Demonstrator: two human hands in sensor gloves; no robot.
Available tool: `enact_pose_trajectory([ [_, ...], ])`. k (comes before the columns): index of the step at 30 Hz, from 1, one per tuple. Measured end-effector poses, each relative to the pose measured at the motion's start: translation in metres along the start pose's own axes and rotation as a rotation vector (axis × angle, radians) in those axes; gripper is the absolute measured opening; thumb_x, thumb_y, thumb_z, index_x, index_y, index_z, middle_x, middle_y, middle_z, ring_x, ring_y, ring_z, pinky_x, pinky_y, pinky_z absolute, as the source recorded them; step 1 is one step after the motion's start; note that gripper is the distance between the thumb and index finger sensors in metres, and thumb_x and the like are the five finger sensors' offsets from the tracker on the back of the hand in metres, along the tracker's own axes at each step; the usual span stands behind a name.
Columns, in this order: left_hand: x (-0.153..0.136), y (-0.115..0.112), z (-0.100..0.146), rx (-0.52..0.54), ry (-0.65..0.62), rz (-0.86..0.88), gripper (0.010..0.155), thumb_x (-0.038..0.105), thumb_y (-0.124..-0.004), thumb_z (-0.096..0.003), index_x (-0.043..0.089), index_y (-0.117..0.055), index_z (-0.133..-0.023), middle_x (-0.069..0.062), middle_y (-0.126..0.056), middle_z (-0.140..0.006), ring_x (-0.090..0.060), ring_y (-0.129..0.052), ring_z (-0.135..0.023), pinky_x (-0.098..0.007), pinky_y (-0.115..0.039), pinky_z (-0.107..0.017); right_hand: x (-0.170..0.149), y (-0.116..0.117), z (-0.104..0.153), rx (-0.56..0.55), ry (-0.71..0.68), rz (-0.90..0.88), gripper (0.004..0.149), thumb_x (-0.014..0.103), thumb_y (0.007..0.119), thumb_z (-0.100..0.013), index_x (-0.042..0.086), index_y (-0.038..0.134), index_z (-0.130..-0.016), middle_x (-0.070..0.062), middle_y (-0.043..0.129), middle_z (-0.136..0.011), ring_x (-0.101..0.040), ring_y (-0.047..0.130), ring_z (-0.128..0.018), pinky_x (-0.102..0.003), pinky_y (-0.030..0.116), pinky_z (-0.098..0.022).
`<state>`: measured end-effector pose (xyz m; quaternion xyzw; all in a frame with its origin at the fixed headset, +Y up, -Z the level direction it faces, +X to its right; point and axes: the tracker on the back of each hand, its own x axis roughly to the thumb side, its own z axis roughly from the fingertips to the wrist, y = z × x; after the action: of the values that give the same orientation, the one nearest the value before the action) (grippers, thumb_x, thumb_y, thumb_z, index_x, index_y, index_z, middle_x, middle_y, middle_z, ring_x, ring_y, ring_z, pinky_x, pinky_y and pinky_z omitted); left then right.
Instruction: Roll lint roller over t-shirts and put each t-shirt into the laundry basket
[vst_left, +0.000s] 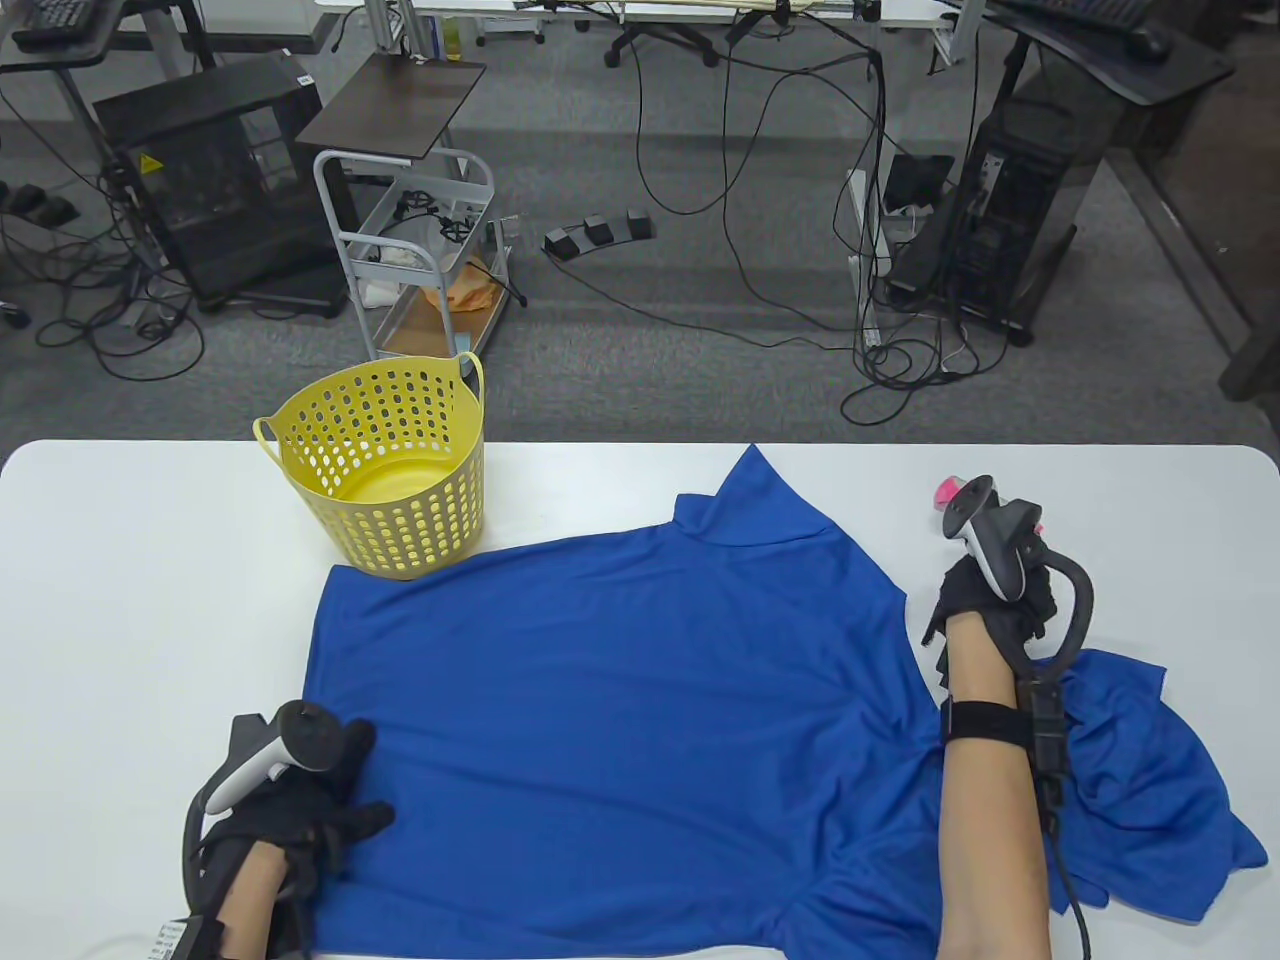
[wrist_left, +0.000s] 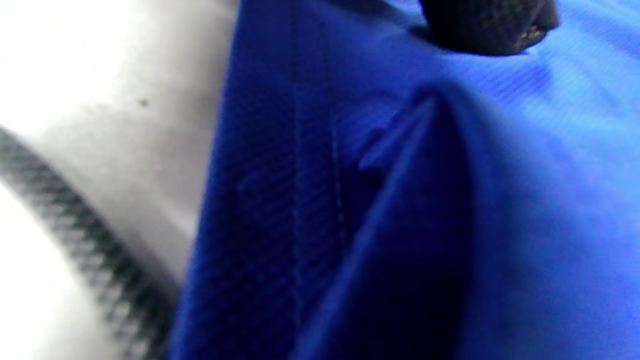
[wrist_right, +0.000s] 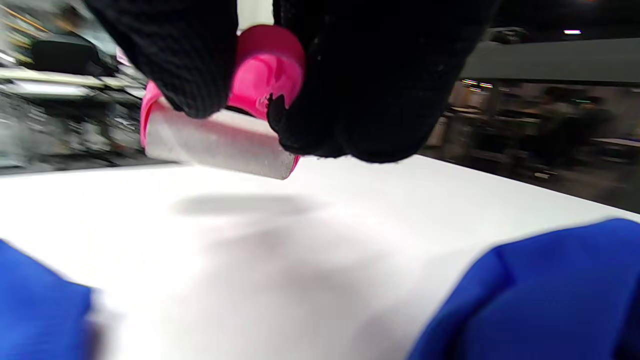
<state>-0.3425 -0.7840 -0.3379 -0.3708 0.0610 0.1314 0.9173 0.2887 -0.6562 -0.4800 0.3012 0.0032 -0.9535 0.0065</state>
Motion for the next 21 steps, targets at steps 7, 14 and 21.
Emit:
enact_pose_trajectory([
  [7, 0.000, 0.000, 0.000, 0.014, 0.002, 0.007, 0.090, 0.065, -0.062, -0.0449, 0.048, 0.005, -0.102, 0.011, 0.021, -0.106, -0.038, 0.021, -0.100, -0.064, -0.001, -0.072, 0.007, -0.053, 0.113, 0.025, -0.368, -0.023, 0.051, 0.044, 0.080, -0.050, 0.041, 0.060, -0.097, -0.004, 0.088, -0.082, -0.015, 0.094, -0.052, -0.029, 0.089, -0.039],
  [14, 0.000, 0.000, 0.000, 0.016, 0.016, 0.010, 0.091, 0.065, -0.063, -0.0441, 0.049, 0.005, -0.102, 0.012, 0.020, -0.106, -0.037, 0.020, -0.100, -0.065, -0.003, -0.071, 0.020, -0.042, 0.205, 0.235, -0.577, 0.084, 0.041, 0.046, 0.083, -0.049, 0.039, 0.079, -0.090, -0.006, 0.096, -0.070, -0.012, 0.094, -0.040, -0.026, 0.088, -0.029],
  [21, 0.000, 0.000, 0.000, 0.015, 0.019, 0.018, 0.091, 0.065, -0.063, -0.0441, 0.049, 0.005, -0.101, 0.012, 0.021, -0.106, -0.037, 0.021, -0.100, -0.066, -0.002, -0.071, 0.042, -0.001, 0.210, 0.277, -0.530, 0.168, 0.052, 0.043, 0.074, -0.053, 0.028, 0.059, -0.101, -0.007, 0.090, -0.071, -0.006, 0.094, -0.030, -0.019, 0.087, -0.019],
])
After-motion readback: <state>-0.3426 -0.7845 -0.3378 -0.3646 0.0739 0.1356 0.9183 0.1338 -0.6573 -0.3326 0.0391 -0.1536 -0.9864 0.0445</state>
